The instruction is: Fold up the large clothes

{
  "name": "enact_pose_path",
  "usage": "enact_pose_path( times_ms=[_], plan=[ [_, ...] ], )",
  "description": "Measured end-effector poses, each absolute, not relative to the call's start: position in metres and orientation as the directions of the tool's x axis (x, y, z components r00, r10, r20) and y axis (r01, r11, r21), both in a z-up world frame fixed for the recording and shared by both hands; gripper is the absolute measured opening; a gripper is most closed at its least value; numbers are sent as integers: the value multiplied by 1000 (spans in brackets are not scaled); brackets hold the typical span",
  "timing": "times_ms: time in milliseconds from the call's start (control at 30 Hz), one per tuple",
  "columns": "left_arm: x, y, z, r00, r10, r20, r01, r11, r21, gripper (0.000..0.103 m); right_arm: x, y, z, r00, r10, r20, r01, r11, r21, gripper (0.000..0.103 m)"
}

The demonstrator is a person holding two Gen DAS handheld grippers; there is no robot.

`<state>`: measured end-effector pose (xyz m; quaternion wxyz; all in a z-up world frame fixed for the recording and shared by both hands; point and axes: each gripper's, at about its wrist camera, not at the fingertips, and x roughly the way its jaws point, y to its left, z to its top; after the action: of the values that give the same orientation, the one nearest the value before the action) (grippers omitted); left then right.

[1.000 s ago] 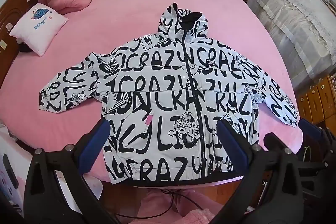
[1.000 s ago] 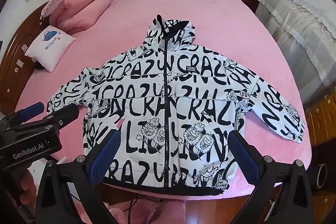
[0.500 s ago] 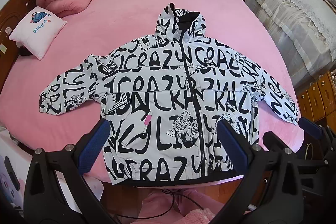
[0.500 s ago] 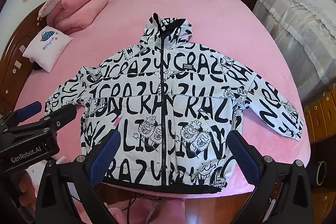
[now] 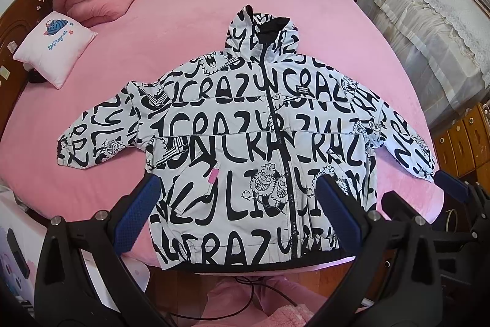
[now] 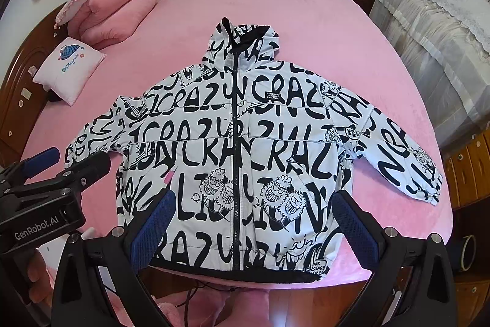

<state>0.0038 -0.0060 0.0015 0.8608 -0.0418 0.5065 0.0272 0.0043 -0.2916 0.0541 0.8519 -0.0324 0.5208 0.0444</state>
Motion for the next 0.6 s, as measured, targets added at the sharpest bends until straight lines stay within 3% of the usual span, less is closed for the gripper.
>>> enact_pose_path(
  times_ms=[600],
  plan=[
    [7, -15, 9, 491, 3, -871, -75, 996, -40, 100, 5, -293, 54, 452, 42, -891, -107, 994, -7, 103]
  ],
)
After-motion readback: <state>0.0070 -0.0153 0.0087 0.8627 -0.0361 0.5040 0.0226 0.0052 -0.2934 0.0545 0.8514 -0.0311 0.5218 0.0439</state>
